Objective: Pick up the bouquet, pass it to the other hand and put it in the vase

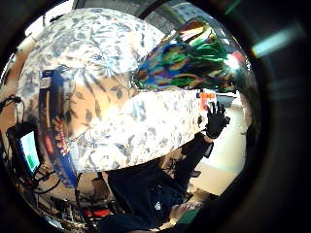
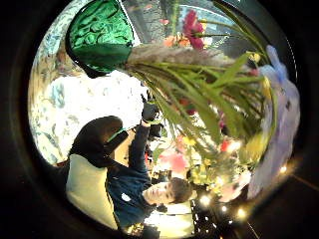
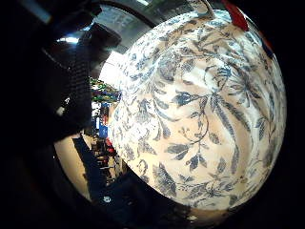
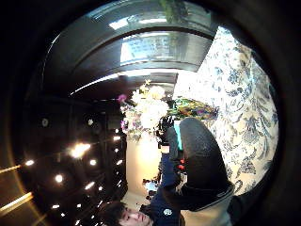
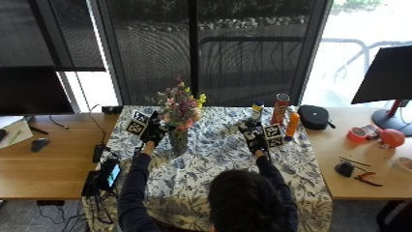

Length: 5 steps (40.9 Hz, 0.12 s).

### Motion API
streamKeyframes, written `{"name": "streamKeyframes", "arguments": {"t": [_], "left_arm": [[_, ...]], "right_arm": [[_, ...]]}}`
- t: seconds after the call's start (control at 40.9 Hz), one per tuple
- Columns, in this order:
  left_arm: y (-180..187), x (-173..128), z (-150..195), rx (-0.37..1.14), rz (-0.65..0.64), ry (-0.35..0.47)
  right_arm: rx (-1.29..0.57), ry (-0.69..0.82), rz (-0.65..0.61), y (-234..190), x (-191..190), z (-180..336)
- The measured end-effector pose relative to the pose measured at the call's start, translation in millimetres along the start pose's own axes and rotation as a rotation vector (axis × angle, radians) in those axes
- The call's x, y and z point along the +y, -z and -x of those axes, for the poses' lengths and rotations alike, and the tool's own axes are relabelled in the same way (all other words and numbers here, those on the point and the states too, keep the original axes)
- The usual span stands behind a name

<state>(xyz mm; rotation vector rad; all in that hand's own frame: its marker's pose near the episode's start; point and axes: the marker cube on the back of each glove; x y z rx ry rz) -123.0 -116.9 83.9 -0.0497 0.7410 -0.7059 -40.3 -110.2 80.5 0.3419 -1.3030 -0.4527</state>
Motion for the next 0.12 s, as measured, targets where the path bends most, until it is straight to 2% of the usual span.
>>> {"name": "streamKeyframes", "arguments": {"t": [0.024,0.049,0.122], "left_arm": [[1.2,-3.0,-0.5,-0.019,-0.021,-0.010],[3.1,-1.1,-4.1,-0.016,-0.018,-0.063],[10.9,21.3,-20.6,0.030,0.040,-0.275]], "right_arm": [[0.040,-0.043,-0.025,1.1,-0.4,-2.1],[0.068,-0.061,-0.041,2.1,-1.3,-4.6],[-0.003,0.073,0.010,1.4,-4.0,-7.5]]}}
